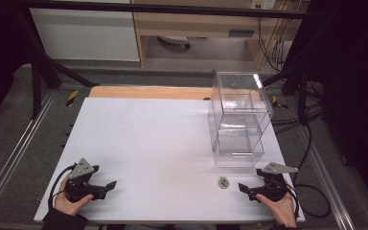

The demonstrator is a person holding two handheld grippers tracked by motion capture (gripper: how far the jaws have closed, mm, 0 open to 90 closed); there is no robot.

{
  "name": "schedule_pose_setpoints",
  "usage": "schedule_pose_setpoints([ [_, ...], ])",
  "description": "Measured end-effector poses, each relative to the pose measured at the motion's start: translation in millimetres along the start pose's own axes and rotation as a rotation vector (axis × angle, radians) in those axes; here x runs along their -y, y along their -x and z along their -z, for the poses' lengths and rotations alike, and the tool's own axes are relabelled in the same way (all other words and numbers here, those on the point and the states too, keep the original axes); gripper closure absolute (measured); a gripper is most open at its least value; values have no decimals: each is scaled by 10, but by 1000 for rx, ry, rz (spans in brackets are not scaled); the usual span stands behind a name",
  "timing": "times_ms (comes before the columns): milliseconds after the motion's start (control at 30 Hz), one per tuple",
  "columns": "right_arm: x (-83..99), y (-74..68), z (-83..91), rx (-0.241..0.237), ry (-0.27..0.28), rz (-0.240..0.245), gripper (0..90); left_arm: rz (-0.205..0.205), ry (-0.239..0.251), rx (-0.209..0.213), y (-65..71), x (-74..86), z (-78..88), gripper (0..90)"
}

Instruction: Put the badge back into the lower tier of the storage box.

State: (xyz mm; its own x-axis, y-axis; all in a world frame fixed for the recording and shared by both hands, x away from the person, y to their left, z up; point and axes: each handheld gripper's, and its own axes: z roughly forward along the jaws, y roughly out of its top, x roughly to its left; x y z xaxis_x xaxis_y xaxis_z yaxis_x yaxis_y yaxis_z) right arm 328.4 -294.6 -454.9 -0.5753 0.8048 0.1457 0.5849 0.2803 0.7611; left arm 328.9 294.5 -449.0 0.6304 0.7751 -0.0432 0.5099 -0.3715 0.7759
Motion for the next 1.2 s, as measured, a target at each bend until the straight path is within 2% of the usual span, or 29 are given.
schedule_pose_setpoints([
  [667,-28,-53,-13,-6,-3,12,9,-1,3,-4,7,4,1,73],
  [1200,-84,-182,-104,-13,-26,37,27,2,5,-7,-3,6,1,75],
])
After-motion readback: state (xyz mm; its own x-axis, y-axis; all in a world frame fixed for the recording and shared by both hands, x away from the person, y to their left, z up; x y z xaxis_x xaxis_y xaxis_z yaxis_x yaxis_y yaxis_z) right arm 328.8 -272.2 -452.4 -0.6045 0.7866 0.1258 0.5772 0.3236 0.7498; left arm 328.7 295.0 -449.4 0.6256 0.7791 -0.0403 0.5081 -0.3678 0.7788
